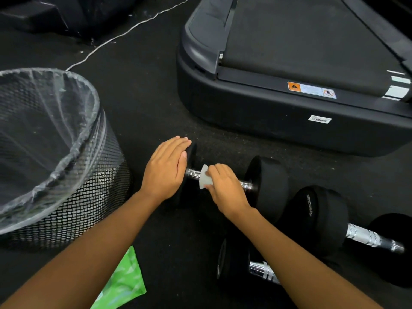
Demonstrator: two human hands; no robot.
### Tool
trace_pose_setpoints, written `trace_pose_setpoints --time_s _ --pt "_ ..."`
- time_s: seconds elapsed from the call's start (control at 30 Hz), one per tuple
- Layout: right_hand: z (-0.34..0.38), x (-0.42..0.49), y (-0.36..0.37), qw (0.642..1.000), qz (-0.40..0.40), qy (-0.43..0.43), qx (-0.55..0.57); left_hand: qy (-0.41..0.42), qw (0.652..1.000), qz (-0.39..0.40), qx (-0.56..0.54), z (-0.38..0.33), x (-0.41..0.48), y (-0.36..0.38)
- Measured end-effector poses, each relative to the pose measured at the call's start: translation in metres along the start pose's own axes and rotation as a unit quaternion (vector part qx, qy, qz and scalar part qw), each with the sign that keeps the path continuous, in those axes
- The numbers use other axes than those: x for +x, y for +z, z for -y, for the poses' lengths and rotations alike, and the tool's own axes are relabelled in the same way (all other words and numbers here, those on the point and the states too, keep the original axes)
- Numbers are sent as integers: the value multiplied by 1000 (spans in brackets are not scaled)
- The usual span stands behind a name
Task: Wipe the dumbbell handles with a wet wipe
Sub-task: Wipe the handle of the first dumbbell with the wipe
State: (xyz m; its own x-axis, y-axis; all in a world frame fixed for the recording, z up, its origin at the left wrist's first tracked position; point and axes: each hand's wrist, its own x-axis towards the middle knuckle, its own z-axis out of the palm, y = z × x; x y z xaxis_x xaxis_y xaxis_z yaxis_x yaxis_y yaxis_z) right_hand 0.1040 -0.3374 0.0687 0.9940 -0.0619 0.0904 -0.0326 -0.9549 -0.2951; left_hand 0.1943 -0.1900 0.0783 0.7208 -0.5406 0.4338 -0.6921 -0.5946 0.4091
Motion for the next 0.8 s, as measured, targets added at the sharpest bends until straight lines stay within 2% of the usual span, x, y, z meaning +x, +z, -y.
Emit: trace_pose_setpoints --time_s 0.2,0.37,0.47,0.63,0.8 --pt "-6 -4 0 999 0 34 42 -2 1000 2 -1 0 0 0" --pt "-10 18 -11 985 99 130 50 1 1000 -1 -6 0 2 1" --pt "3 29 -14 983 136 111 55 4 1000 -2 -1 1 2 1" --pt "12 27 -8 986 109 68 109 2 1000 0 -2 1 0 1" --pt "-3 22 -25 976 144 135 91 4 1000 -3 -10 2 0 3"
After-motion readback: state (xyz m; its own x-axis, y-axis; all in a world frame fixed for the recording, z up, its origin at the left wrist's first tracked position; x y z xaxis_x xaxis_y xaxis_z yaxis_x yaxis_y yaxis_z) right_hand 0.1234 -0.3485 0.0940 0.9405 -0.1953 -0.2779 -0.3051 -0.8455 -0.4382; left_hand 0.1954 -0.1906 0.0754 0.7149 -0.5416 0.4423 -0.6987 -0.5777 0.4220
